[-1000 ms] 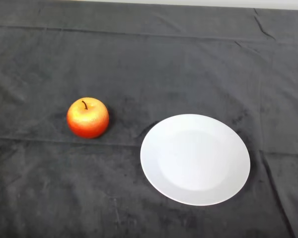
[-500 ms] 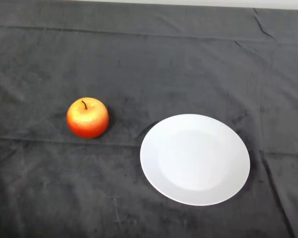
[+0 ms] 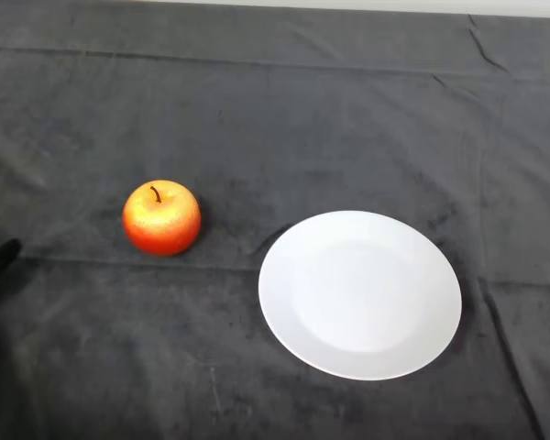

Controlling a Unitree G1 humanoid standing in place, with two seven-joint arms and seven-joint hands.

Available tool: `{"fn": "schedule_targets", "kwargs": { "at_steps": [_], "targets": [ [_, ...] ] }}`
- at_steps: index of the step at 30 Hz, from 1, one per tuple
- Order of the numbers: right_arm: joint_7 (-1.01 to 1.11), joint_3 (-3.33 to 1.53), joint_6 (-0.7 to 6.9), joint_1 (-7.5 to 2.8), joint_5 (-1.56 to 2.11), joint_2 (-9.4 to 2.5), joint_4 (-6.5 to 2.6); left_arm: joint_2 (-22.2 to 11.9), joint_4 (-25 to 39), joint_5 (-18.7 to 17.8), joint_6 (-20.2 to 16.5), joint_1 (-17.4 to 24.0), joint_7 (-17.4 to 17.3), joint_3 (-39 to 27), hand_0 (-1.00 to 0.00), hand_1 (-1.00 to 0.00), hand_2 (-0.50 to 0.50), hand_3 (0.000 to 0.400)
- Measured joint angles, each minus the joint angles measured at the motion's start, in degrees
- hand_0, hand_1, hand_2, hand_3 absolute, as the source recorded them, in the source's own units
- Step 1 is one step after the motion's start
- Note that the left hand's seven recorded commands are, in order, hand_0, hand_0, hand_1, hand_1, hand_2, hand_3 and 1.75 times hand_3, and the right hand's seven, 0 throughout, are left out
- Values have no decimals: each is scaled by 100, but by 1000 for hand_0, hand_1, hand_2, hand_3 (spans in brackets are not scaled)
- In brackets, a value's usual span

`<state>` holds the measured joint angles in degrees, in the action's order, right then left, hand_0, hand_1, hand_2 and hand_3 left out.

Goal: Move the apple to the plate

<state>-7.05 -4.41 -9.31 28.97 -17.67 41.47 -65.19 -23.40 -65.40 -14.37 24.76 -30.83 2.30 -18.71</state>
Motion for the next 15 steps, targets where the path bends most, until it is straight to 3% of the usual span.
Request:
{"fn": "schedule_targets", "kwargs": {
  "at_steps": [15],
  "targets": [
    [0, 5, 2, 0, -1, 3, 3, 195, 2, 689, 12, -145, -45, 702, 0, 0, 0, 0]
  ]
}}
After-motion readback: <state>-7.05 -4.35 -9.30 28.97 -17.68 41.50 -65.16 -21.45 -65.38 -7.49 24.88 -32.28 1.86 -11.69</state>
